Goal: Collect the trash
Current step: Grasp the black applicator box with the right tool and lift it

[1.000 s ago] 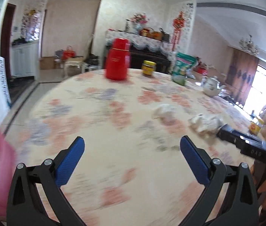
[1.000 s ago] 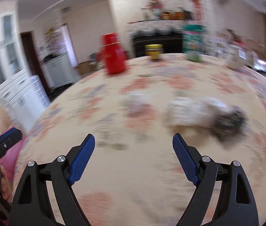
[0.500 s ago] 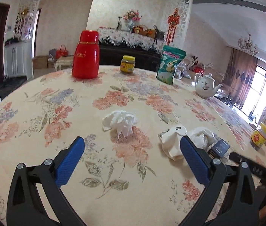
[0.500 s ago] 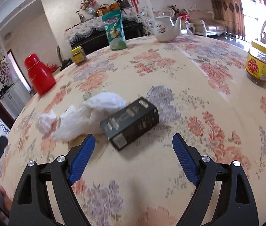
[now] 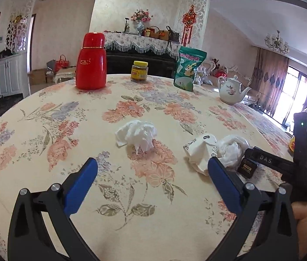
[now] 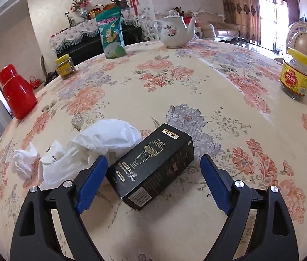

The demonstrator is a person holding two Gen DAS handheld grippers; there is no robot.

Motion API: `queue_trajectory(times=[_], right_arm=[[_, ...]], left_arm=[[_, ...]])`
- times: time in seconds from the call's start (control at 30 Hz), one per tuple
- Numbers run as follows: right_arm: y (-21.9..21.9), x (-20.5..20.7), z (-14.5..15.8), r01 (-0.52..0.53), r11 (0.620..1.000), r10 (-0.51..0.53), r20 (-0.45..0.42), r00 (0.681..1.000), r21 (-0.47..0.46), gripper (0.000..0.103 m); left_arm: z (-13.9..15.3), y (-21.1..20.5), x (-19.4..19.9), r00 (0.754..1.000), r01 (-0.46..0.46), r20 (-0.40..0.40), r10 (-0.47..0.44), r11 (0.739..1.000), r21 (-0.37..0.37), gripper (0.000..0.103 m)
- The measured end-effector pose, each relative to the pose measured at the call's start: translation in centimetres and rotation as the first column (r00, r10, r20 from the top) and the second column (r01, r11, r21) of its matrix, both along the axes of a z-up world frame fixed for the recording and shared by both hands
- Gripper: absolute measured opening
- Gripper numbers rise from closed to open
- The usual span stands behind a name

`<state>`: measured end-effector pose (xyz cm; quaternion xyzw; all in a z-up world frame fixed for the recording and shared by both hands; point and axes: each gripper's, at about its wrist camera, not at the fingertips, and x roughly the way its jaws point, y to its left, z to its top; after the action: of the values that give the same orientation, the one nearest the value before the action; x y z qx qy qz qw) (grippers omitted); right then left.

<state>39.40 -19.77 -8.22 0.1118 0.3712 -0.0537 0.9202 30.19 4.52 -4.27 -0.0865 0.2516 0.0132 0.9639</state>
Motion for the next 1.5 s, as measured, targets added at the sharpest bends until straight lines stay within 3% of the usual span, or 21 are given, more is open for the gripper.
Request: queue_trajectory(times=[0.3, 0.47, 0.63, 0.83, 0.93, 1.03, 1.5], right_arm=[[-1.7, -3.7, 1.1, -0.005, 0.987, 0.000, -0.030, 1.000, -0.160, 0.076], [-2.1, -3.3, 1.4, 0.006, 0.998, -0.005, 0.011, 1.000, -0.064, 0.076], [0.9, -0.7, 1.2, 0.017, 0.998, -0.016, 0.008, 1.000, -0.066, 0.076], [2.6, 1.1, -0.3, 0.043, 0.985, -0.054, -0.064, 0.996, -0.167, 0.075], [1.7, -0.1, -0.5, 0.033, 0.985, -0.044, -0.062, 0.997, -0.172, 0.064], [0.8, -1.3, -0.5, 0.010, 0.987, -0.021, -0.071, 0.997, -0.163, 0.051], [-1.5, -0.8, -1.2, -0.054, 0.999, 0.054, -0.065, 0.996, 0.001, 0.049]], left_arm=[[0.4, 0.9, -0.3, 1.000, -0.019, 0.008, 0.019, 1.000, -0.025, 0.098], [0.6, 0.6, -0.6, 1.000, -0.019, 0.021, 0.019, 1.000, -0.007, 0.098], [0.5, 0.7, -0.5, 1.000, -0.022, 0.017, 0.022, 1.000, -0.006, 0.098], [0.2, 1.0, -0.1, 1.000, -0.024, -0.002, 0.024, 1.000, -0.018, 0.098], [0.3, 0.8, -0.2, 1.000, -0.019, 0.001, 0.019, 1.000, -0.017, 0.098], [0.3, 0.4, -0.3, 1.000, -0.011, 0.008, 0.012, 1.000, -0.003, 0.098], [0.0, 1.2, 0.2, 0.999, -0.038, -0.018, 0.039, 0.999, 0.011, 0.098]])
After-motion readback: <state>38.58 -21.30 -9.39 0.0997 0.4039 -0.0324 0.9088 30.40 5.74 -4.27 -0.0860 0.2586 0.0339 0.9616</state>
